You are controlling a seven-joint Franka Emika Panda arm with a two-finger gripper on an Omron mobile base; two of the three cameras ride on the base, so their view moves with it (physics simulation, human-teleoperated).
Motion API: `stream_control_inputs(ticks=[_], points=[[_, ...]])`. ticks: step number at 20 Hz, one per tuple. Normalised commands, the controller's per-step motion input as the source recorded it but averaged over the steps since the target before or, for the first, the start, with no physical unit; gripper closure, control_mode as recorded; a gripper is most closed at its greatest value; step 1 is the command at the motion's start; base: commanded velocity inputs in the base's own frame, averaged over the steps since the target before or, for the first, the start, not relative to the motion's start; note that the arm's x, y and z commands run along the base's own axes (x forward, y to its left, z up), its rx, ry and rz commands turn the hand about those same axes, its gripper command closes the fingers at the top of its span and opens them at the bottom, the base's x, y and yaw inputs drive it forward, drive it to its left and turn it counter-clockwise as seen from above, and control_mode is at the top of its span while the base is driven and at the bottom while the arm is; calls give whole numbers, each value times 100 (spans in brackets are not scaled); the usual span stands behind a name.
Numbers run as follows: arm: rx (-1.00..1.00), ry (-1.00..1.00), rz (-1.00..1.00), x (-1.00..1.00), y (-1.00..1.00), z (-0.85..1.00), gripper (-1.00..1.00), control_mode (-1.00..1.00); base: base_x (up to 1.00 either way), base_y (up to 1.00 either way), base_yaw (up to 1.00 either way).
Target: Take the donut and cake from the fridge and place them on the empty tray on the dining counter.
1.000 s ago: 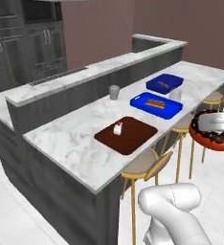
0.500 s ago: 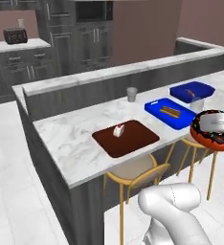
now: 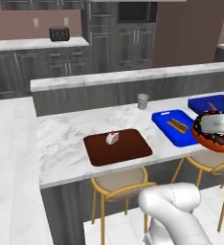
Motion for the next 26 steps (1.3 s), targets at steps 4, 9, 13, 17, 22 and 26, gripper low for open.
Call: stream_control_inputs(ticks=[4, 9, 13, 17, 22, 26], points=[[0, 0, 0, 0, 0, 0, 100, 100, 100, -68, 9], [0, 0, 0, 0, 0, 0, 100, 100, 100, -81, 13], [22, 17, 30, 75, -30, -45, 100, -100, 25, -17, 5], [27, 27, 51, 100, -30, -69, 100, -100, 0, 0, 0], [17, 28, 24, 100, 7, -93, 100, -100, 0, 0, 0], [0, 43, 0, 100, 33, -100, 100, -100, 0, 0, 0]])
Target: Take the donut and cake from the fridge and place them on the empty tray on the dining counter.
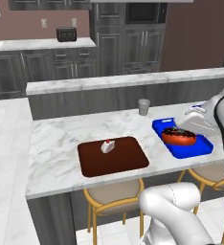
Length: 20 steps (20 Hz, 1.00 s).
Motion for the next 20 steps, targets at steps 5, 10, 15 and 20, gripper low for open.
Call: stream_control_inputs(ticks=[5, 10, 15, 20], points=[[0, 27, 0, 92, 29, -84, 100, -100, 0, 0, 0], [-5, -12, 0, 56, 12, -64, 100, -100, 0, 0, 0], [-5, -22, 0, 45, 11, -61, 100, -100, 0, 0, 0], [-10, -22, -6, 46, 19, -51, 100, -100, 0, 0, 0]])
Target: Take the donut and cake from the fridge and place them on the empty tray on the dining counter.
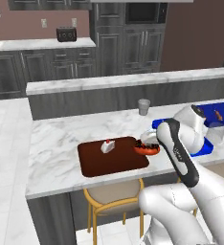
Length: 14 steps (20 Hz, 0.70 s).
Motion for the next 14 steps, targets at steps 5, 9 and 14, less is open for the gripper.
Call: stream_control_inputs(ticks=[5, 9, 14], points=[[-9, -10, -12, 41, 21, -30, 100, -100, 0, 0, 0], [-3, 0, -11, 33, 10, -18, 100, -100, 0, 0, 0], [0, 1, -5, 7, 0, -14, 100, -100, 0, 0, 0]])
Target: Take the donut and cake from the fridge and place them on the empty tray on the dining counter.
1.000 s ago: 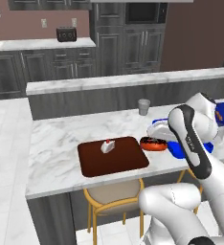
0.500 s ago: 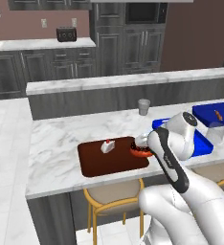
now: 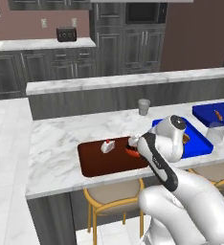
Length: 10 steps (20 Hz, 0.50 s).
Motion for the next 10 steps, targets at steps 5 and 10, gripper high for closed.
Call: stream_control_inputs(ticks=[5, 10], points=[[-1, 0, 0, 0, 0, -22, 100, -100, 0, 0, 0], [-4, 0, 0, 2, 3, -34, 100, -100, 0, 0, 0]])
